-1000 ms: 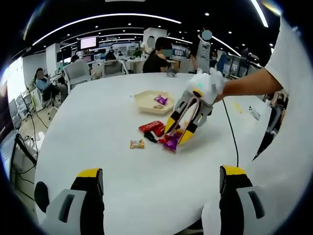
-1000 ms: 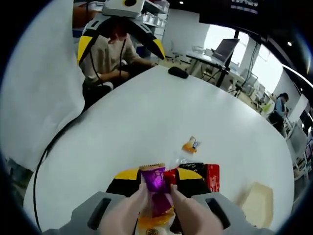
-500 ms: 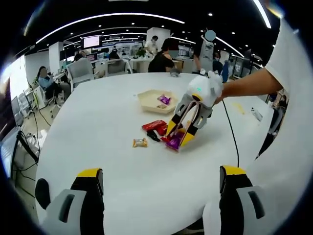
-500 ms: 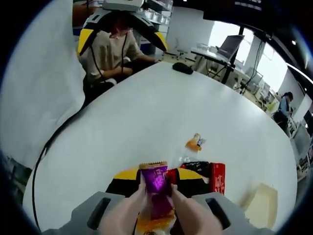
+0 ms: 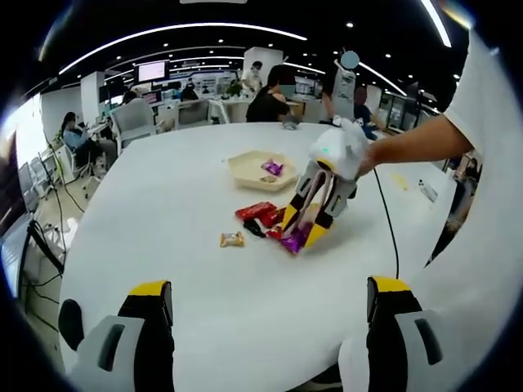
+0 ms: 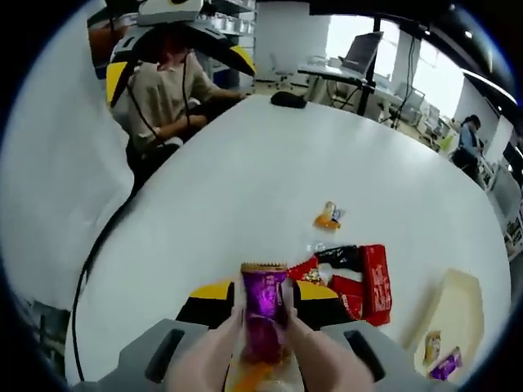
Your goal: Place the target food into the container with the food tongs after gripping and lifting it, then release it inside without dropping or visibly crushing the food.
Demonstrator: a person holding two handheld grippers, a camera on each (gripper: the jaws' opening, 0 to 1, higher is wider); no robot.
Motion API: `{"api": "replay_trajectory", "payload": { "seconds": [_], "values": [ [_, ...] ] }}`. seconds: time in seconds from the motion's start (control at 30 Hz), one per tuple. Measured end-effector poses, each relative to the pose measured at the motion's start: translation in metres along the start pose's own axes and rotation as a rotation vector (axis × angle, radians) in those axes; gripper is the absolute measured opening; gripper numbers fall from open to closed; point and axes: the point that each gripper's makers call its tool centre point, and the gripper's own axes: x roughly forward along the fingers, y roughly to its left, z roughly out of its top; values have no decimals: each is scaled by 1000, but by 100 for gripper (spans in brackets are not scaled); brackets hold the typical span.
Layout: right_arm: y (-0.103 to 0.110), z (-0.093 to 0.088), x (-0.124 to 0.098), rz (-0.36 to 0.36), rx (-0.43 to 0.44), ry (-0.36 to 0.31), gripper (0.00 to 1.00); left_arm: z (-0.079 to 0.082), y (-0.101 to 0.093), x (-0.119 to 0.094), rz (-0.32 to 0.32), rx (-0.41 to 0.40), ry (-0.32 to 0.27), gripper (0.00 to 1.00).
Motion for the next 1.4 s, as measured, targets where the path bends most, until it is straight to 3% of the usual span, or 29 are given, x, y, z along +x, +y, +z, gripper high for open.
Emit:
{"api": "replay_trajectory", "payload": {
  "seconds": [0.2, 0.4, 0.73, 1.07, 1.27, 1.4],
  "values": [
    [4, 0, -1, 5, 23, -7, 28, 0, -1, 0, -5, 2, -4, 99],
    [3, -4, 2, -5, -44, 6, 27, -1, -1, -2, -4, -2, -5, 99],
    [10, -2, 1, 24, -112, -28, 26, -3, -1, -2, -4, -10, -5, 99],
    [7, -2, 3, 15, -78, -2, 25, 0, -2, -1, -7, -3, -3, 99],
    [-5, -2, 6, -54, 57, 46, 20, 0, -2, 0, -9, 2, 2, 99],
    [-5, -1, 7, -62, 66, 52, 20, 2, -2, 0, -9, 4, -3, 99]
  ]
}}
